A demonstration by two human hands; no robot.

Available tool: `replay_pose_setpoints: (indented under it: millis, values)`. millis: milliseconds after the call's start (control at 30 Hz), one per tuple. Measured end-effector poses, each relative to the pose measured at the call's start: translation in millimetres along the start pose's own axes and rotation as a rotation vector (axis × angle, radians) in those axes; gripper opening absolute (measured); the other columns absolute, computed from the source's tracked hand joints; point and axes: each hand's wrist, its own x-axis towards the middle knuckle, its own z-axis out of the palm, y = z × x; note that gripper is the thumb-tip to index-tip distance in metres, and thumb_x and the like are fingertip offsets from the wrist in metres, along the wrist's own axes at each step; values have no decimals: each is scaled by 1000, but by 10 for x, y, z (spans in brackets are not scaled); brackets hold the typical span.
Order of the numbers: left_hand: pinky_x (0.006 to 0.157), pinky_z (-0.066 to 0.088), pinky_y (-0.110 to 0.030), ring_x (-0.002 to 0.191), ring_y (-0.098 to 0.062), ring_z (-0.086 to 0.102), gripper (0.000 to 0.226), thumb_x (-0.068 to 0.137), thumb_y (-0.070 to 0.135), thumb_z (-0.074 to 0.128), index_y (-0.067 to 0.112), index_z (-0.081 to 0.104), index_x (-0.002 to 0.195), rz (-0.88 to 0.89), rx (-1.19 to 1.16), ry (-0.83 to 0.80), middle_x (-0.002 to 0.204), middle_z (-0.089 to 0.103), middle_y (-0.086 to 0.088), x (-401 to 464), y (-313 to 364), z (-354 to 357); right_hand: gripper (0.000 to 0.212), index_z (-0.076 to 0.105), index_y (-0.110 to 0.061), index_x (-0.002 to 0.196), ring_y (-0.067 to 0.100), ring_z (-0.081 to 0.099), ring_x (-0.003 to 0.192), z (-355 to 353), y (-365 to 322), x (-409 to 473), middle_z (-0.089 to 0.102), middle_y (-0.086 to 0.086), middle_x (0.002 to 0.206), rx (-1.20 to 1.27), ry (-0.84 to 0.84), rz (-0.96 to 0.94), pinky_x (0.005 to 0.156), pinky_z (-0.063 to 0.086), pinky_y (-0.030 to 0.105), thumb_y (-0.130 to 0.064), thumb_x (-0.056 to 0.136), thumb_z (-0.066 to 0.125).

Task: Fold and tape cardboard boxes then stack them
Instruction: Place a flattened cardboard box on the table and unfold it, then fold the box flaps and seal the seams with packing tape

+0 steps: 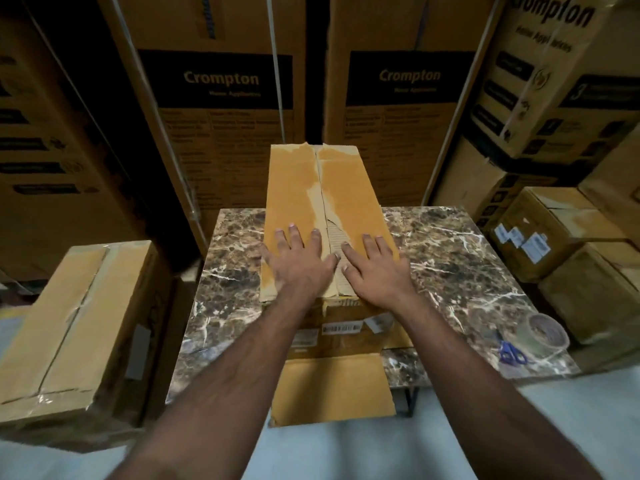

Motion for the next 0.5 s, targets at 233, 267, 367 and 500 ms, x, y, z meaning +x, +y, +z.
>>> replay_pose_setpoints:
  millis: [233, 267, 367, 500]
  values:
    - [113, 26, -55, 134, -29, 41, 51, 98, 58, 36, 27, 58, 132, 121, -141, 208, 143, 52, -8, -26, 19, 126, 53, 29, -42, 154, 27, 17, 152, 160, 75, -19, 22, 4, 166, 50, 137, -31, 111, 27, 64, -52, 102, 30]
    - [110, 31, -49, 128, -26, 47, 46, 99, 51, 38, 25, 63, 126, 189, -170, 247, 136, 58, -5, -28, 44, 114, 53, 31, -41, 154, 27, 18, 152, 162, 106, 15, 24, 4, 165, 54, 141, -30, 111, 27, 64, -52, 102, 30]
    - [98, 43, -40, 113, -23, 57, 34, 97, 36, 44, 21, 70, 113, 311, -213, 298, 120, 67, -2, -40, 32, 79, 55, 41, -33, 151, 27, 28, 148, 157, 103, 31, 36, 6, 160, 83, 192, -40, 111, 30, 62, -51, 100, 31]
    - [90, 47, -39, 100, -24, 61, 22, 94, 25, 51, 19, 70, 103, 322, -266, 438, 107, 70, -1, -109, -3, 24, 50, 65, -18, 128, 28, 53, 126, 200, -37, -156, 62, 7, 133, 313, 522, -54, 102, 40, 49, -45, 99, 35]
